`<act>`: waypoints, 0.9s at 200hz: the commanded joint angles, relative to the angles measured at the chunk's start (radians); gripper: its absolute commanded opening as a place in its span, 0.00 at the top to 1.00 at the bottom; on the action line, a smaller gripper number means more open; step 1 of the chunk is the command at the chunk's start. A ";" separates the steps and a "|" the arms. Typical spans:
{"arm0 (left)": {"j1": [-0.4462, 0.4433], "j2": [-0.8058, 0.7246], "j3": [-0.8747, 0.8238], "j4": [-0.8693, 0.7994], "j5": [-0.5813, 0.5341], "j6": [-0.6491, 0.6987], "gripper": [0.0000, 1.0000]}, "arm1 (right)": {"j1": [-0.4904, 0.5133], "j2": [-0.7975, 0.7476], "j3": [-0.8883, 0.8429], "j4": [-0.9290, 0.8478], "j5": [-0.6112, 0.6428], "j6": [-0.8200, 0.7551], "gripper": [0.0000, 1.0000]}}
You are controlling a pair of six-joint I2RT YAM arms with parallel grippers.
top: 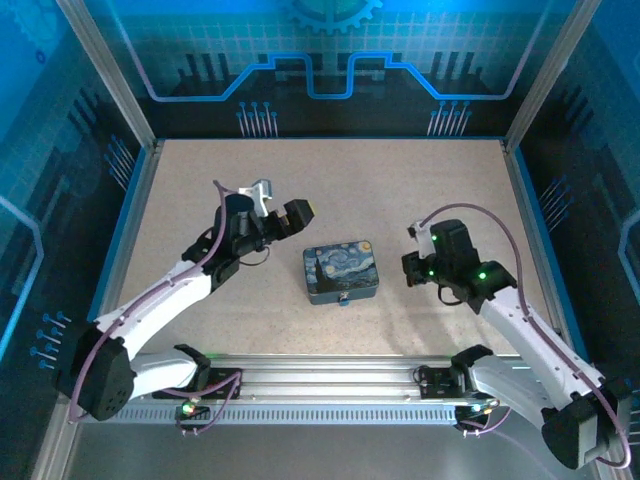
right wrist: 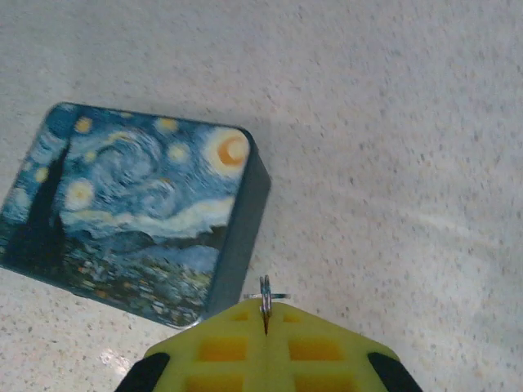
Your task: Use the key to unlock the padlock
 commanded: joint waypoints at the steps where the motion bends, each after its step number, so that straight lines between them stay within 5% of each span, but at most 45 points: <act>1: -0.012 0.044 0.043 0.046 0.117 -0.182 0.02 | 0.030 0.022 0.050 0.065 -0.058 -0.048 1.00; 50: -0.045 0.100 0.029 0.173 0.128 -0.459 0.03 | 0.131 0.088 0.093 0.209 -0.070 -0.045 1.00; 100: -0.073 0.190 -0.103 0.562 0.044 -0.907 0.04 | 0.220 0.200 0.134 0.379 -0.021 -0.041 1.00; 180: -0.127 0.277 -0.129 0.714 -0.037 -1.113 0.13 | 0.275 0.340 0.185 0.530 -0.023 -0.021 1.00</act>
